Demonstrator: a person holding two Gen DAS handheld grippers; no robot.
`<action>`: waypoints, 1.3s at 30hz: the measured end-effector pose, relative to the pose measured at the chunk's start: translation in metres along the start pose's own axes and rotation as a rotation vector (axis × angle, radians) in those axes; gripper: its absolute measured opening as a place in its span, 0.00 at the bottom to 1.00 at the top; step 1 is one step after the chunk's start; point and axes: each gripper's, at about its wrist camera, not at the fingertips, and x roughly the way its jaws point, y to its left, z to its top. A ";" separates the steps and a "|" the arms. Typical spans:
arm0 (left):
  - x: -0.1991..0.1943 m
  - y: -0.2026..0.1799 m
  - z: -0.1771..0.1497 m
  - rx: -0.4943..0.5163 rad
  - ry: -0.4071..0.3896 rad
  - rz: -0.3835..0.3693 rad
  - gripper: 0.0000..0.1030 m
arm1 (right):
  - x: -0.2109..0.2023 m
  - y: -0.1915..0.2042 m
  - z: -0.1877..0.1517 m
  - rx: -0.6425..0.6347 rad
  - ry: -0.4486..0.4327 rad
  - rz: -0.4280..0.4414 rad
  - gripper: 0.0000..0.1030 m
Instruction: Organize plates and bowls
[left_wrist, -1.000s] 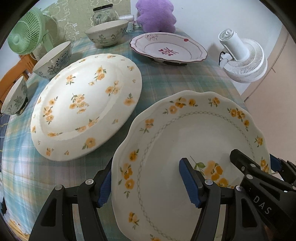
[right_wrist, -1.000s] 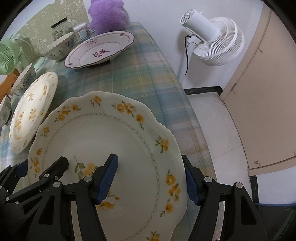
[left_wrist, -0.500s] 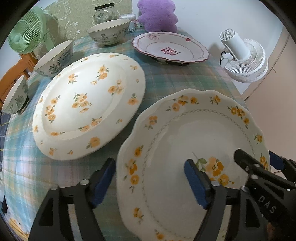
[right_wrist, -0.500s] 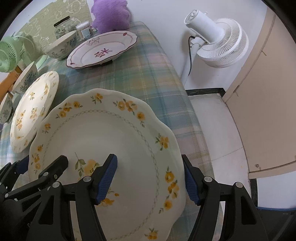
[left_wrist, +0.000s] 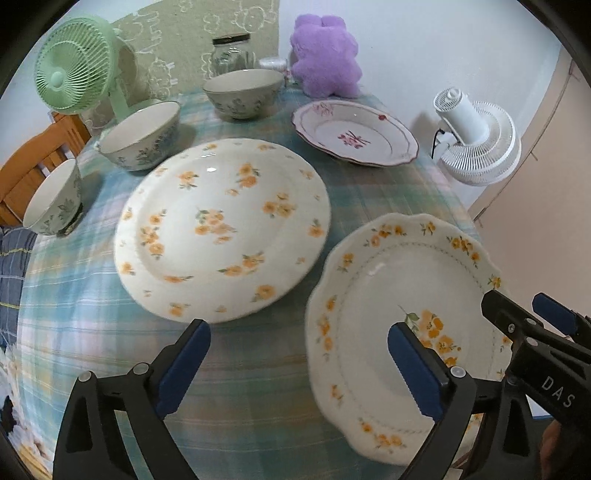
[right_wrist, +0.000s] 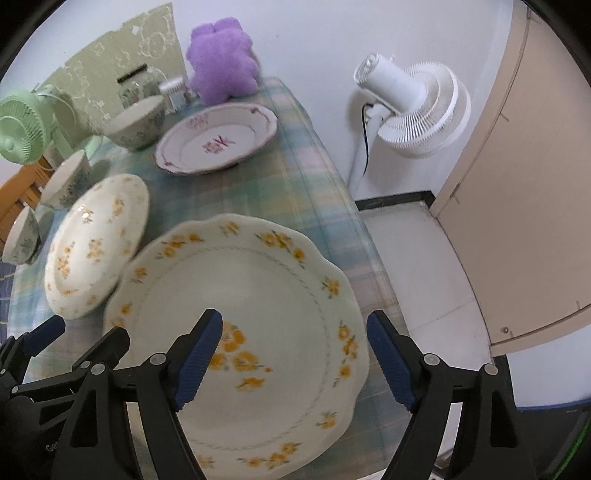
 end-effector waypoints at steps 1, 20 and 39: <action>-0.004 0.003 0.000 0.001 -0.004 -0.004 0.95 | -0.003 0.004 0.000 0.002 -0.004 0.000 0.81; -0.048 0.094 -0.014 0.032 -0.091 0.011 0.96 | -0.054 0.095 -0.021 0.035 -0.099 0.031 0.81; -0.013 0.120 0.030 -0.015 -0.100 0.062 0.91 | -0.025 0.152 0.020 -0.039 -0.093 0.036 0.81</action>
